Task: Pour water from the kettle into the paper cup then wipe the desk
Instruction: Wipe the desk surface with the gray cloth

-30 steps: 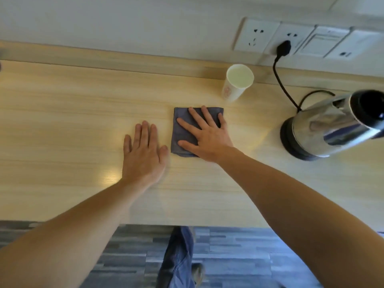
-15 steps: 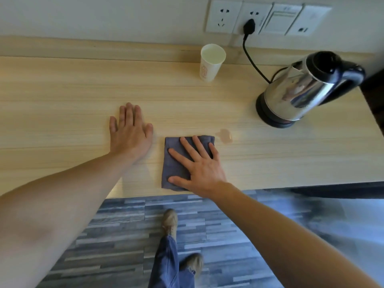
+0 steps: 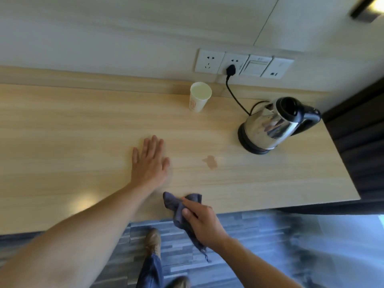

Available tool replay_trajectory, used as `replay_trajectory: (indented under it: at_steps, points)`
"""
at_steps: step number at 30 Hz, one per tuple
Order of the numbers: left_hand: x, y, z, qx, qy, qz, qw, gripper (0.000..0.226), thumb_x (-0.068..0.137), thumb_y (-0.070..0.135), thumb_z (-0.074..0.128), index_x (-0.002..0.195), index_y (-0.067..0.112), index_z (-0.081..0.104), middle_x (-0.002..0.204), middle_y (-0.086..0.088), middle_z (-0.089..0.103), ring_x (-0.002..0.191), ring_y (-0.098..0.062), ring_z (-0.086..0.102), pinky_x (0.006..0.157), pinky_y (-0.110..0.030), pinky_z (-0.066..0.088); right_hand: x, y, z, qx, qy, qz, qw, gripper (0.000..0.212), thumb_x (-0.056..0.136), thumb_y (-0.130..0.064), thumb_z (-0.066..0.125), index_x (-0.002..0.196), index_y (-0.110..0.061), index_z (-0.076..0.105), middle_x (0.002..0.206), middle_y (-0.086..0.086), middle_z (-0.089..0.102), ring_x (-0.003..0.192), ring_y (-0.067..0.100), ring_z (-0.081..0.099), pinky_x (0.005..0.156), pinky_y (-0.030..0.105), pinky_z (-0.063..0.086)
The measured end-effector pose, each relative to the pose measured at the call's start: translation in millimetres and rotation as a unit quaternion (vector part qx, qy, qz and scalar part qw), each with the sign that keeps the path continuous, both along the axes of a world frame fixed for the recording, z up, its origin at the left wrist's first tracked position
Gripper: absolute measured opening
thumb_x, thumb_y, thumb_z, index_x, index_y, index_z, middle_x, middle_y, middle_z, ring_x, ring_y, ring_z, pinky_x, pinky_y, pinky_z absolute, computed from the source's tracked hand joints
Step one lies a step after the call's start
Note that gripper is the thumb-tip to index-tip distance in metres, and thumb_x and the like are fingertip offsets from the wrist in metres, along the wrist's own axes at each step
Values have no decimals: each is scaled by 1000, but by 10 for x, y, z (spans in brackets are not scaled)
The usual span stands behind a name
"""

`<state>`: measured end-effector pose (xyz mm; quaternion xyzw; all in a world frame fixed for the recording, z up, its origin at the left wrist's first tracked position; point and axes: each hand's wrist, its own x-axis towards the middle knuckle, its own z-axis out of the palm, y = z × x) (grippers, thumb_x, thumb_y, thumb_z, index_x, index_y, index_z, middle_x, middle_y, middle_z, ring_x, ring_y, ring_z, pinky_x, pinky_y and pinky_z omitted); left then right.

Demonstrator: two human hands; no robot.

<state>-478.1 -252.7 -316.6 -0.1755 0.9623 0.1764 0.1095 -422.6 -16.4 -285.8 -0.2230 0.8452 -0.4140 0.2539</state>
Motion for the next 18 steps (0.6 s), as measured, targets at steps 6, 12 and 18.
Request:
replay_trajectory:
  at_steps: [6, 12, 18]
  points:
    - [-30, 146, -30, -17, 12, 14, 1000, 69, 104, 50, 17, 166, 22, 4, 176, 0, -2, 163, -25, -4, 128, -62, 0, -1037, 9, 567, -45, -89, -143, 985, 35, 108, -22, 53, 75, -12, 60, 65, -4, 55, 62, 9, 47, 62, 30, 38]
    - [-32, 113, -80, -22, 10, 2, 1000, 68, 106, 52, 12, 165, 23, 1, 175, -1, -4, 162, -25, -6, 128, -62, 3, -2292, -441, 574, 79, 100, -42, 991, 31, 107, -26, 48, 131, -25, 67, 128, -3, 72, 119, 10, 63, 104, 35, 48]
    - [-45, 121, -117, -36, 1, -4, 999, 68, 106, 53, 14, 165, 23, 1, 174, -3, -5, 161, -25, -7, 128, -62, 3, -2699, -604, 9, 323, 165, 169, 916, 68, 98, -75, 31, 159, -52, 16, 173, -16, -3, 159, 14, -9, 126, 52, 1]
